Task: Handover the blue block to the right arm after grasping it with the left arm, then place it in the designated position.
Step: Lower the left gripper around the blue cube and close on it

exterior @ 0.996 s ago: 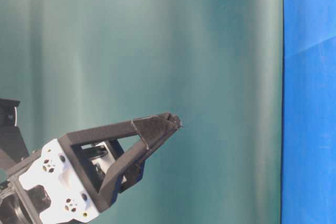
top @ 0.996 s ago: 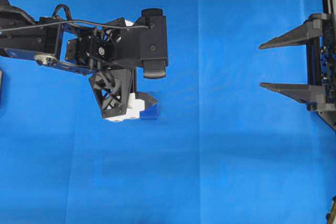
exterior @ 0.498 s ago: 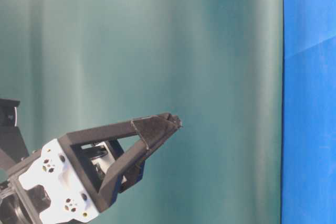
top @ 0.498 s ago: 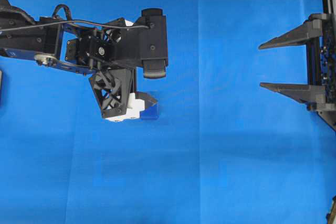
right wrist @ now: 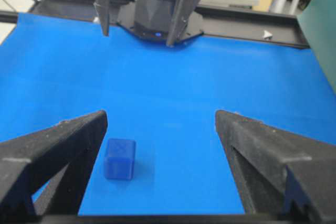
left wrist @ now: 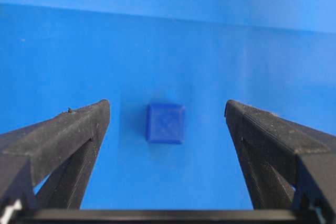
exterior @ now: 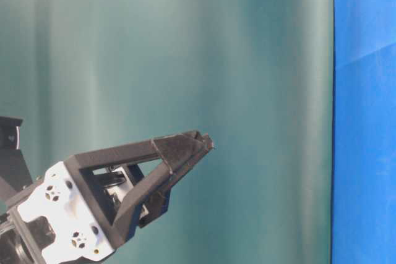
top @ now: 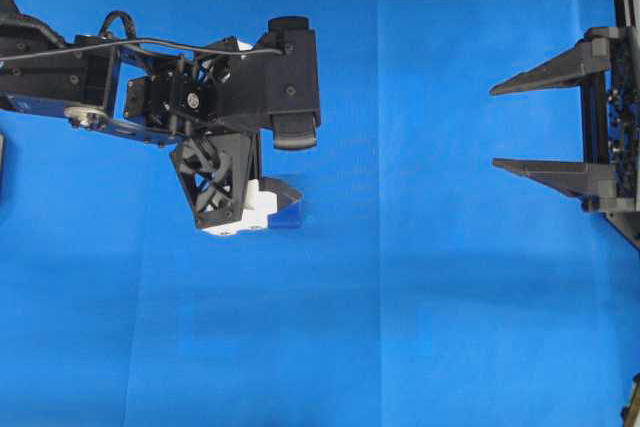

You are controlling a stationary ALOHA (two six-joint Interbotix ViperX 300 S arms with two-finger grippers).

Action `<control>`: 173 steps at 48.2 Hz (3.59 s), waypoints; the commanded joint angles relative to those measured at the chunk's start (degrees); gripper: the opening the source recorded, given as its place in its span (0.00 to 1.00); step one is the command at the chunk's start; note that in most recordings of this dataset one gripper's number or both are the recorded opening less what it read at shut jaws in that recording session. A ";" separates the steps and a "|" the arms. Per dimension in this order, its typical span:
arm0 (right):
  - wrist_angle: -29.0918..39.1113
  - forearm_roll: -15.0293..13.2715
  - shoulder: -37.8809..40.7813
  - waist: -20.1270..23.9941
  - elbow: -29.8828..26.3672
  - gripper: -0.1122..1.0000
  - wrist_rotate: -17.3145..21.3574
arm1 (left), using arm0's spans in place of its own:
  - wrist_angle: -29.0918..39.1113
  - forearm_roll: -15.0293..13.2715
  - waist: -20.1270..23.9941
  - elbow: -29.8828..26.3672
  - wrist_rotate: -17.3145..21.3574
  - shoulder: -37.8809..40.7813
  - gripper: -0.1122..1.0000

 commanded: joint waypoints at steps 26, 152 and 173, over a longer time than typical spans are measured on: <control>-0.44 0.09 1.58 0.09 -1.23 0.98 0.00 | -11.25 0.09 -0.53 8.09 -0.18 6.24 0.94; -0.70 0.09 2.90 -0.44 -1.23 0.98 0.09 | -15.47 0.09 -2.81 9.93 -0.97 12.48 0.52; -0.70 0.09 2.90 -0.44 -1.49 0.98 0.09 | -3.52 0.09 -2.81 4.83 -2.29 1.41 0.52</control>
